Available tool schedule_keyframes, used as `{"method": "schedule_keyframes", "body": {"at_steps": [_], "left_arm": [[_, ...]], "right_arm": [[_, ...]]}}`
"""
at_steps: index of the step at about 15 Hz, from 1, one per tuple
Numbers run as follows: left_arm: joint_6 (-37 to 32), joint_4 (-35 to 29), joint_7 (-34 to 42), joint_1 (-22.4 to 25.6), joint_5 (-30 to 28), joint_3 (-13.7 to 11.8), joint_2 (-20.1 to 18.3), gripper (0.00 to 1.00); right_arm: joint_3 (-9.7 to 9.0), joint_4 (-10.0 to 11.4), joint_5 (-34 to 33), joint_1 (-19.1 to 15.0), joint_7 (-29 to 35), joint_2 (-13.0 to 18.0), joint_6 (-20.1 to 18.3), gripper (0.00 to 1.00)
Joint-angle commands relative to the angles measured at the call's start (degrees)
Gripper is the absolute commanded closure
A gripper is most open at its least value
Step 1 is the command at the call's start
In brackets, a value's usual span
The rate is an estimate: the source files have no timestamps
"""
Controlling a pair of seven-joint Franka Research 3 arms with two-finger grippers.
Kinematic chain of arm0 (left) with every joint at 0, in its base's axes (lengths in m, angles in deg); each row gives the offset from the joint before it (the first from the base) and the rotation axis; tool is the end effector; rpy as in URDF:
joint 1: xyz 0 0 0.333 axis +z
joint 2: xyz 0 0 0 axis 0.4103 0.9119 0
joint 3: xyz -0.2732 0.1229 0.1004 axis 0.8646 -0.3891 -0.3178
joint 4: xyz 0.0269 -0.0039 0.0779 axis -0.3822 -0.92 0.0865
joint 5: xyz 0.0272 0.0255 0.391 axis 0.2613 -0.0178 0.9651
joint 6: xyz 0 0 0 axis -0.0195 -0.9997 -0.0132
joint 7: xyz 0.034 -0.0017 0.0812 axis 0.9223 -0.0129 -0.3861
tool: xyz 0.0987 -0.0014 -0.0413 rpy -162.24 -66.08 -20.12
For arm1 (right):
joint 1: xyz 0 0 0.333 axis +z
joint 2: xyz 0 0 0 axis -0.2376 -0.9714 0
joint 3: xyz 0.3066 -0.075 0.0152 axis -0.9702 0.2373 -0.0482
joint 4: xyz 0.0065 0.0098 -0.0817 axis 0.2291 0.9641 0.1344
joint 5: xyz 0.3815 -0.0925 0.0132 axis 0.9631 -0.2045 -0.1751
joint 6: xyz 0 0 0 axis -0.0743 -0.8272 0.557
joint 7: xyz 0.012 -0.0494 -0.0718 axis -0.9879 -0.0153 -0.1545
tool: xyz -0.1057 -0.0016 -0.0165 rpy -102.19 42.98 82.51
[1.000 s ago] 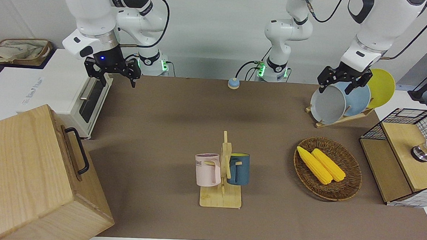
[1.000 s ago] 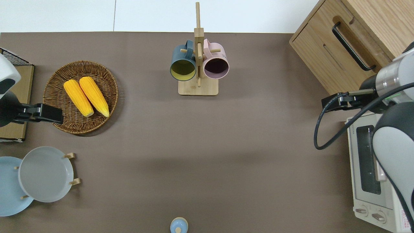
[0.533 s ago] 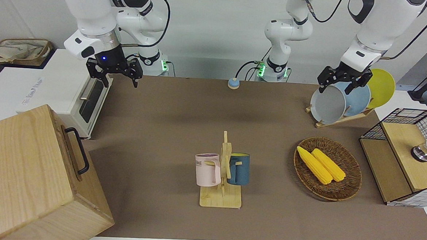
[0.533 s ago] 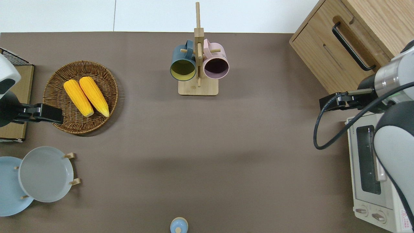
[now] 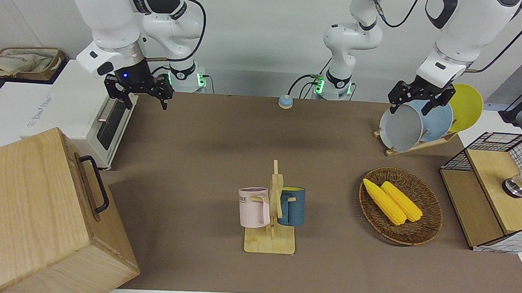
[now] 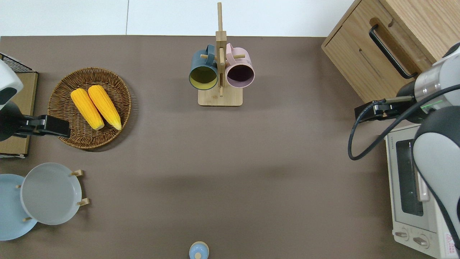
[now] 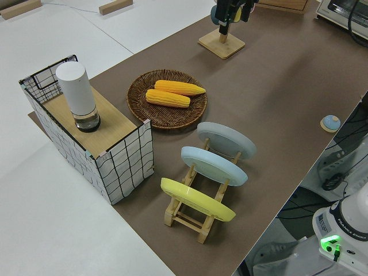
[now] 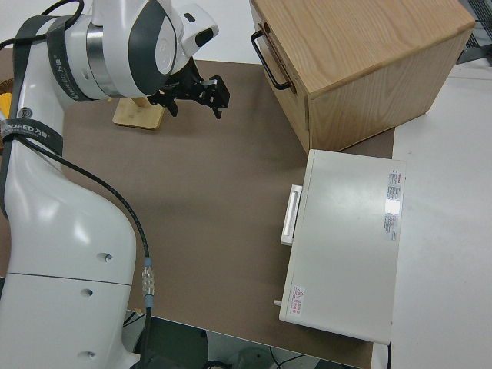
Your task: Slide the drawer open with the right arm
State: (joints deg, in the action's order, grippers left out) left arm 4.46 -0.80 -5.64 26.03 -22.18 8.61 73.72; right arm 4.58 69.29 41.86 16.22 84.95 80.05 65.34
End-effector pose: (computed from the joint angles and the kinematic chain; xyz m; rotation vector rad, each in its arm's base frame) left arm 0.5613 -0.0147 0.6260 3.1376 -0.0773 -0.0521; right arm 0.5878 0.0549 0.6137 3.1386 0.0366 -0.0326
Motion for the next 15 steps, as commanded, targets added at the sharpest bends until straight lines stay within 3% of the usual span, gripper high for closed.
{"method": "schedule_keyframes", "body": {"at_steps": [1,4,8,15], "left_arm": [[-1.1,1.4,0.5,0.3,1.0,0.4,0.7,0.01],[-1.1,1.5,0.5,0.3,1.0,0.4,0.7,0.01],[-1.1,1.5,0.5,0.3,1.0,0.4,0.7,0.01],[-1.1,1.4,0.5,0.3,1.0,0.4,0.7,0.01]], "right_arm": [[-0.45,-2.9,-3.8,-0.5,-1.4,-1.7,0.3,0.015],[-1.15,-3.0,-9.3,0.2,-1.5,-1.8,0.4,0.017],[-1.68,-3.0,-20.4,4.5,-1.7,-2.1,0.4,0.019],[-10.2,-1.8,-45.0,5.3,-1.6,-4.6,0.4,0.019]]}}
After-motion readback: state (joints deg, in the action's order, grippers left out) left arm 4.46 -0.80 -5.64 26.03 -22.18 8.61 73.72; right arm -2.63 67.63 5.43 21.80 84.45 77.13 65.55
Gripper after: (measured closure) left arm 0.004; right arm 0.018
